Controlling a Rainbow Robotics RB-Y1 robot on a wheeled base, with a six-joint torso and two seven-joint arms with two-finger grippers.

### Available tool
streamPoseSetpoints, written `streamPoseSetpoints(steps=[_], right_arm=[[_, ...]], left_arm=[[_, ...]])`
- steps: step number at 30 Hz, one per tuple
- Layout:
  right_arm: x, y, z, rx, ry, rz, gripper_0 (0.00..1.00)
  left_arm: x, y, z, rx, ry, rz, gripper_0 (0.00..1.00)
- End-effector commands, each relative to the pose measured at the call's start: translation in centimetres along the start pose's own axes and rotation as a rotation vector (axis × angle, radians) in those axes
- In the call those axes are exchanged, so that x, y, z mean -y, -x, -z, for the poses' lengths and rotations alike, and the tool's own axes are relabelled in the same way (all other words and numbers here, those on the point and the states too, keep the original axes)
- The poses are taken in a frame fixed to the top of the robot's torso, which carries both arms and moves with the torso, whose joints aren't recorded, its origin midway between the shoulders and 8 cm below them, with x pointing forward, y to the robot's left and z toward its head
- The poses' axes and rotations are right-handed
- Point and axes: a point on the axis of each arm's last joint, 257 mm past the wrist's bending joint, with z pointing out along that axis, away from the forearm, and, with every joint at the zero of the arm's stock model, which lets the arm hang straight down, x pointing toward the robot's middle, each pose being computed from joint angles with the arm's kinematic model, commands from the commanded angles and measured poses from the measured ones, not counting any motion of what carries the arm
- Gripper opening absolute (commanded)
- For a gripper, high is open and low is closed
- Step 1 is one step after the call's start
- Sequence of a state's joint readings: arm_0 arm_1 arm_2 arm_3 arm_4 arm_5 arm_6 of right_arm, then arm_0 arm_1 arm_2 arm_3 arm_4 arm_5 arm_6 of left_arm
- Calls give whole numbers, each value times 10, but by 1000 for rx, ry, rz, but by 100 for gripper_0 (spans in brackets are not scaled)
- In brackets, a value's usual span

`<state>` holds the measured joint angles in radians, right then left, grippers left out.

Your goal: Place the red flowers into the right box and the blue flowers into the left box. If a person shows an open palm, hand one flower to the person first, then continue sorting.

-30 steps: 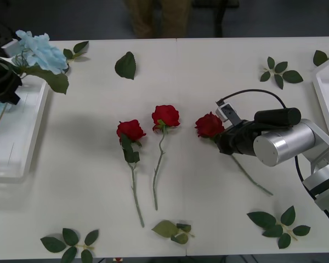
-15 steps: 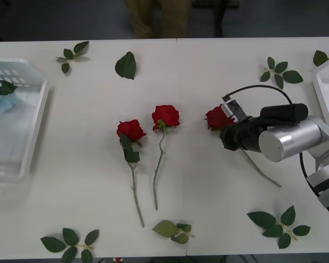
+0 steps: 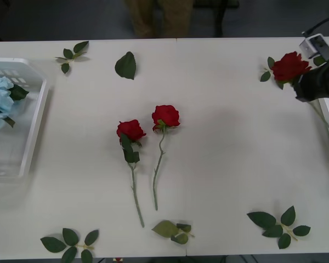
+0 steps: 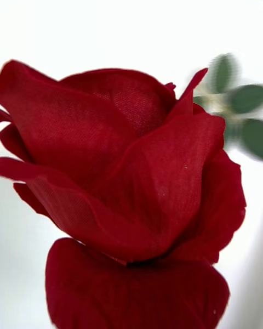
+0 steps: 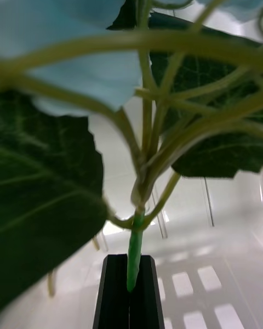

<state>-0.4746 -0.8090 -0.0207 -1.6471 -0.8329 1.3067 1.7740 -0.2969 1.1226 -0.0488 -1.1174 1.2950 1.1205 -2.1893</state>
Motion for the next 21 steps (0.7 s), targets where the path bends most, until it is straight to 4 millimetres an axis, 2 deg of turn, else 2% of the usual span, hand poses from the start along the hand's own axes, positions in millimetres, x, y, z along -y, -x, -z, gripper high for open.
streamPoseSetpoints(steps=[1, 2, 3, 5, 9, 10, 12, 15, 17, 18, 19, 20, 21], right_arm=[[79, 16, 52, 8, -123, -59, 0], [102, 10, 58, -3, -162, -70, 0], [111, 7, 61, -7, -179, -74, 0], [149, -12, 68, -46, -254, -99, 0], [197, -41, 71, -94, -365, -127, 0], [206, -52, 68, -109, -387, -135, 0], [216, -60, 60, -108, -414, -137, 0], [232, -76, 31, -68, -467, -138, 0], [238, -77, 18, -32, -494, -130, 0], [238, -77, 2, 2, -512, -129, 0], [237, -80, -5, 8, -519, -138, 0], [237, -82, -16, 24, -534, -152, 0], [234, -84, -25, 28, -540, -161, 0]], left_arm=[[-19, -10, -10, 23, 64, 70, 0], [-22, -12, -16, 36, 76, 81, 0], [-23, -14, -18, 38, 82, 84, 0], [-28, -15, -21, 45, 101, 79, 0], [-37, -11, -19, 62, 132, 66, 0], [-43, -10, -18, 69, 153, 53, 0], [-52, -7, -15, 76, 185, 33, 0], [-62, -4, -9, 81, 220, 3, 0], [-62, -4, -9, 79, 222, -3, 2], [-63, -4, -9, 77, 224, -8, 56], [-63, -3, -9, 78, 225, -11, 86], [-64, -5, -9, 76, 227, -11, 100], [-63, -5, -9, 74, 227, -16, 100]])
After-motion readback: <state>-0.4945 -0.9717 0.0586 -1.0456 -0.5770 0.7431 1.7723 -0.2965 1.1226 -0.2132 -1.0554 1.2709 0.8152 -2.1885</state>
